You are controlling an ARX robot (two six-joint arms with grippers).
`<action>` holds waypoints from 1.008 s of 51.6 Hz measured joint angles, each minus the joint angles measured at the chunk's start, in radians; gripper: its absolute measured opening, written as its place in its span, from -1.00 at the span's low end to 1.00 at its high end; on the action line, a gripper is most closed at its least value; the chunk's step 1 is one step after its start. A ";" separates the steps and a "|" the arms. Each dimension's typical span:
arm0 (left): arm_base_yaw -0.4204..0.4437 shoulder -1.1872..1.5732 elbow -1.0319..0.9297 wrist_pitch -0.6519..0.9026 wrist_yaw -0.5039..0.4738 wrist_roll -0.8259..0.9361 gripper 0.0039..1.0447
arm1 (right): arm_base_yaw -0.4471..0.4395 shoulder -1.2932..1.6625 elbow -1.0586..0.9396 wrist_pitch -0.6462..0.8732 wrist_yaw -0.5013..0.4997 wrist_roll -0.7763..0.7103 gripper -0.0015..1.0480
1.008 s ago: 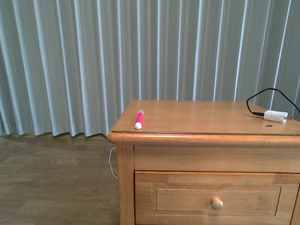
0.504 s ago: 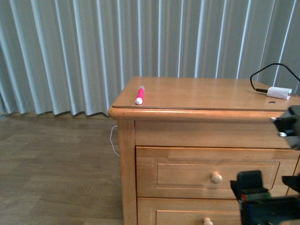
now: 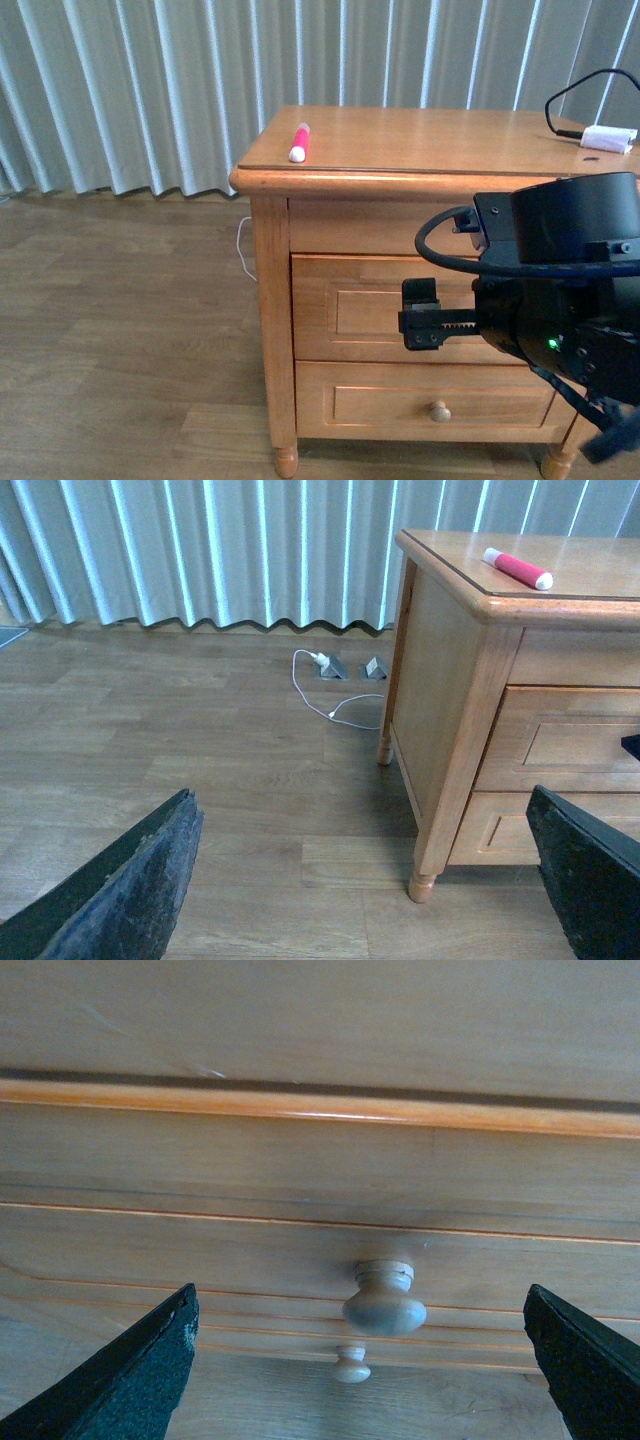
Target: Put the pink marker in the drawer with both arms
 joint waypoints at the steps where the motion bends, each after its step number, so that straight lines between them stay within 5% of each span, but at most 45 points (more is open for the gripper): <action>1: 0.000 0.000 0.000 0.000 0.000 0.000 0.88 | -0.003 0.012 0.010 -0.002 0.000 0.002 0.83; 27: 0.000 0.000 0.000 0.000 0.000 0.000 0.88 | -0.020 0.101 0.064 0.016 -0.007 0.004 0.79; 41: 0.000 0.000 0.000 0.000 0.000 0.000 0.88 | -0.033 0.101 0.064 0.023 -0.007 0.010 -0.23; 46: 0.000 0.000 0.000 0.000 0.000 0.000 0.88 | -0.032 0.101 0.064 0.021 -0.012 0.009 -0.48; 52: 0.000 0.000 0.000 0.000 0.000 0.000 0.88 | -0.032 0.101 0.064 0.015 -0.013 0.010 -0.53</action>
